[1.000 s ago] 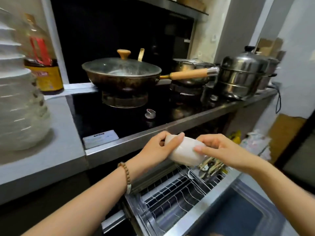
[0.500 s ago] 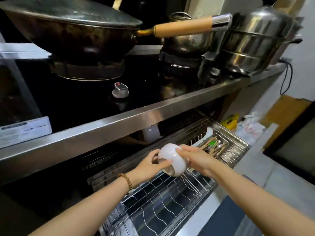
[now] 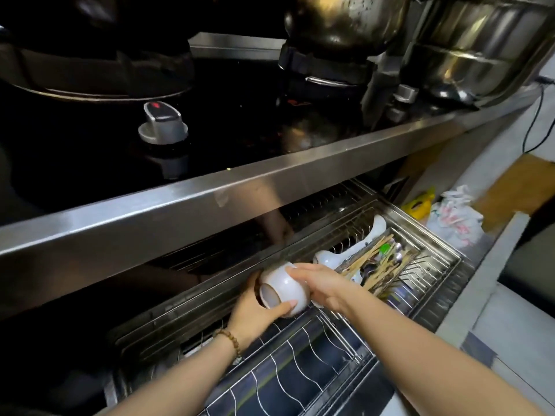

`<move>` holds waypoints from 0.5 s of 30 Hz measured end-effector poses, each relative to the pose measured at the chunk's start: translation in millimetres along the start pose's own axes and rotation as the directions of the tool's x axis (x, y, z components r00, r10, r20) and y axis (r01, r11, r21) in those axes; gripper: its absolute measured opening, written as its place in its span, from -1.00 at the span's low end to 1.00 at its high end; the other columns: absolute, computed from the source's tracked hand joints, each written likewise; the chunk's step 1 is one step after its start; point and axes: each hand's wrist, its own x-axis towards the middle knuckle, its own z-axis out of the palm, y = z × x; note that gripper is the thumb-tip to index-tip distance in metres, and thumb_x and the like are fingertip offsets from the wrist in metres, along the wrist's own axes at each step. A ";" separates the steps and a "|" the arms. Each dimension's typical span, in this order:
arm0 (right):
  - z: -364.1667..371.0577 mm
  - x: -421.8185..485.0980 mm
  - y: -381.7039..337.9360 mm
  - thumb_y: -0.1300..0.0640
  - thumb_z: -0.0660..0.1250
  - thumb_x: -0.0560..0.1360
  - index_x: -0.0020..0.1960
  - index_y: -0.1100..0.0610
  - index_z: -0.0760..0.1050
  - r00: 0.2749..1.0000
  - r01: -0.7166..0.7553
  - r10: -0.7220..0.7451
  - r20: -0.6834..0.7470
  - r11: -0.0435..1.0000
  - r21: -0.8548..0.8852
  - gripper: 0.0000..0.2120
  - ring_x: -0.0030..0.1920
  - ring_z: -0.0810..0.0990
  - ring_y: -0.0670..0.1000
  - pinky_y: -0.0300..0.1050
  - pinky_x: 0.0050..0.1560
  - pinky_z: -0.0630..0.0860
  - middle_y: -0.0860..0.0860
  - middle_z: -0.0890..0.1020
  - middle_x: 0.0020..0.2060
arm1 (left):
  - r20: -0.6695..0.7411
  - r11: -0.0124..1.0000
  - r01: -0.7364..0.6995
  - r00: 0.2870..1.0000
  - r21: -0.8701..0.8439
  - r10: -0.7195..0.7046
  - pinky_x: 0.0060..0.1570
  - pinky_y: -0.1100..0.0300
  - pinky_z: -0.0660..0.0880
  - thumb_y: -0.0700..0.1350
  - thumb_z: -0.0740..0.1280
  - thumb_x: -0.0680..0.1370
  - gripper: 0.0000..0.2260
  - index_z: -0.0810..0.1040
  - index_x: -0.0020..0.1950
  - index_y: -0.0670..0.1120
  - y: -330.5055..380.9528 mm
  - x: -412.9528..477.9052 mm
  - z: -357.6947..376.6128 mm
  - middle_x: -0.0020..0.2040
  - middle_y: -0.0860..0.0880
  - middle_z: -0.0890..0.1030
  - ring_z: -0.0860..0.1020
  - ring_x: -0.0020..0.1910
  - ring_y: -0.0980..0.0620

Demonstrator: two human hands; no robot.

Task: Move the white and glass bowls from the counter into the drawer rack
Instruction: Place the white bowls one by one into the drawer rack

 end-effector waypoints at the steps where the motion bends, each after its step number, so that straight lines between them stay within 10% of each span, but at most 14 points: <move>1: 1.1 1.2 1.9 0.14 0.26 0.57 0.32 0.20 0.43 1.000 -0.008 0.008 0.011 1.000 0.025 -0.65 0.14 0.55 0.13 0.03 0.22 0.47 0.21 0.57 0.21 | -0.011 1.000 -0.009 1.000 -0.011 0.009 -0.04 0.43 0.47 -0.08 0.62 0.21 -0.35 0.35 0.17 0.13 -5.2 0.0 -0.4 0.09 0.10 0.58 0.55 0.04 0.20; 5: 7.7 5.2 10.3 0.17 0.25 0.57 0.32 0.25 0.43 0.999 -0.031 0.030 0.034 0.999 0.045 -0.66 0.09 0.55 0.13 0.04 0.13 0.49 0.26 0.55 0.22 | -0.030 1.000 0.010 1.000 -0.016 -0.011 0.03 0.22 0.53 0.05 0.62 0.14 -0.38 0.42 0.11 0.20 -22.1 -3.2 -2.7 0.08 0.14 0.60 0.58 0.04 0.18; 15: 4.4 15.1 28.1 0.17 0.28 0.55 0.26 0.26 0.48 1.000 -0.004 0.005 -0.031 1.000 0.028 -0.68 0.14 0.57 0.16 0.05 0.18 0.50 0.24 0.59 0.17 | -0.018 0.999 0.039 0.999 -0.003 -0.039 -0.14 0.52 0.44 0.03 0.62 0.19 -0.43 0.39 0.04 0.30 -33.9 -3.5 7.9 0.04 0.26 0.55 0.53 -0.03 0.37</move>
